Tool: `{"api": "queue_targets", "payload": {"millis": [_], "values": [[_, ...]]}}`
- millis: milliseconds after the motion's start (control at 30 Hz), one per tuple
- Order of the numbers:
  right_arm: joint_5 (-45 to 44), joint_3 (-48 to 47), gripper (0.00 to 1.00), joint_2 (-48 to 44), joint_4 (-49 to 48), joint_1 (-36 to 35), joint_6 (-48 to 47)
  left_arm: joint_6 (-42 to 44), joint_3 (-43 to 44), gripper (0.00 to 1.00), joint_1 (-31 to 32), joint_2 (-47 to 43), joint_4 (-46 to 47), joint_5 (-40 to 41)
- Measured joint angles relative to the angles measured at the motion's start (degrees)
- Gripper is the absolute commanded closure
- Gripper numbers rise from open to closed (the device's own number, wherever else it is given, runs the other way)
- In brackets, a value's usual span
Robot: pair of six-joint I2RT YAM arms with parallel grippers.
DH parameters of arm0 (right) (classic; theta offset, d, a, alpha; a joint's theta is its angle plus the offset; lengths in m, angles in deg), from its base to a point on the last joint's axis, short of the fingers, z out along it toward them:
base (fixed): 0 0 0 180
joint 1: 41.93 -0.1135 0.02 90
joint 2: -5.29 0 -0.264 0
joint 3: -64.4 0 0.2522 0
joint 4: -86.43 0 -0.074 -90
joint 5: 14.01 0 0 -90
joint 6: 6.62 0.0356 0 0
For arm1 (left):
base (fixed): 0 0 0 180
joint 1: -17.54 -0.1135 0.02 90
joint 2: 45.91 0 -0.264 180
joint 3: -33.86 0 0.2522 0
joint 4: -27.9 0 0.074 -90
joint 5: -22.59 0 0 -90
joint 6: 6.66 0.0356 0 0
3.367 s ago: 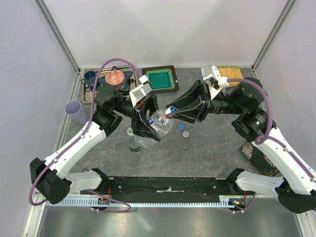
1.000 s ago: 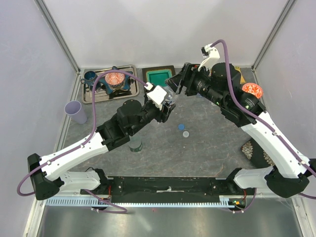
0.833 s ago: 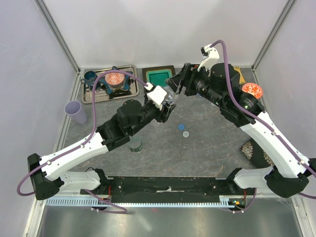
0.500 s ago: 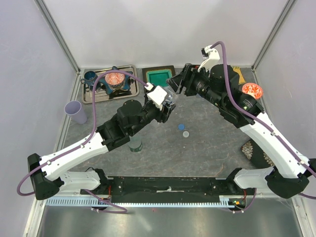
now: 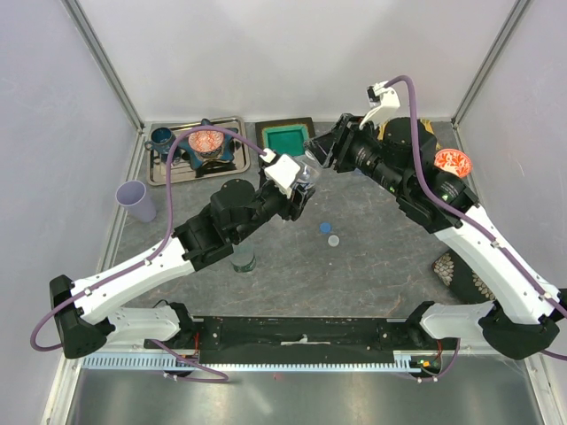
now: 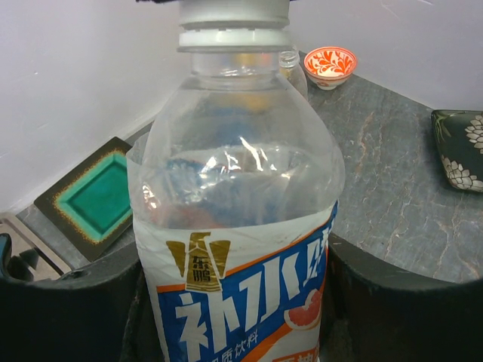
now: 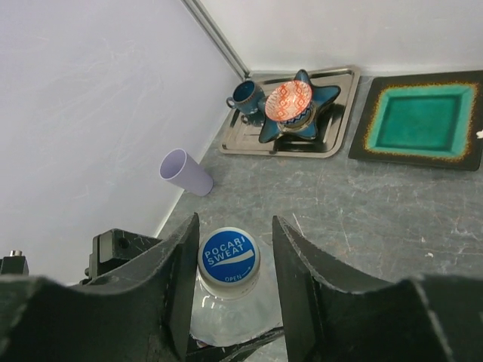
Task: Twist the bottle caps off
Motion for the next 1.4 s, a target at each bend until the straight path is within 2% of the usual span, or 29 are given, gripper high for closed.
{"api": "queue_targets", "payload": {"millis": [367,467,500,600,867,967,1033,1100,1200,1300,1400], "values": [[1.0,0.9,0.50,0.0,-0.3,0.0,0.1,0.0,0.0,0.50,0.0,0.0,-0.2,0.0],[1.3,1.1,0.60,0.0,-0.5,0.0,0.2,0.0,0.0,0.50,0.0,0.0,-0.3,0.0],[1.5,1.1,0.72,0.0,-0.6,-0.1,0.3,0.0,0.0,0.50,0.0,0.0,-0.4,0.0],[1.9,1.4,1.00,-0.1,-0.9,-0.2,0.3,0.0,0.0,0.50,0.0,0.0,-0.5,0.0],[5.2,2.7,1.00,-0.2,-3.0,0.3,-0.7,0.0,0.0,0.51,0.0,-0.3,-1.2,0.1],[9.8,2.8,1.00,-0.3,-4.3,0.7,-3.6,0.0,0.0,0.51,-0.3,-1.6,-2.4,-1.9],[15.1,2.8,1.00,-0.7,-5.4,1.1,-6.2,-0.4,0.0,0.50,-2.3,-3.6,-4.0,-8.3],[21.4,2.4,1.00,-1.3,-6.8,1.2,-9.0,-2.0,0.0,0.51,-5.7,-5.9,-5.3,-18.9],[30.1,2.3,1.00,-3.0,-9.0,1.0,-13.0,-7.6,1.4,0.51,-13.2,-7.5,-5.9,-40.5],[38.8,4.8,1.00,-5.8,-15.0,0.6,-15.3,-15.9,2.3,0.51,-18.3,-6.7,-1.4,-61.1],[46.3,9.2,1.00,-8.8,-21.8,0.0,-15.1,-24.3,2.4,0.51,-19.7,-4.5,4.8,-75.9]]}}
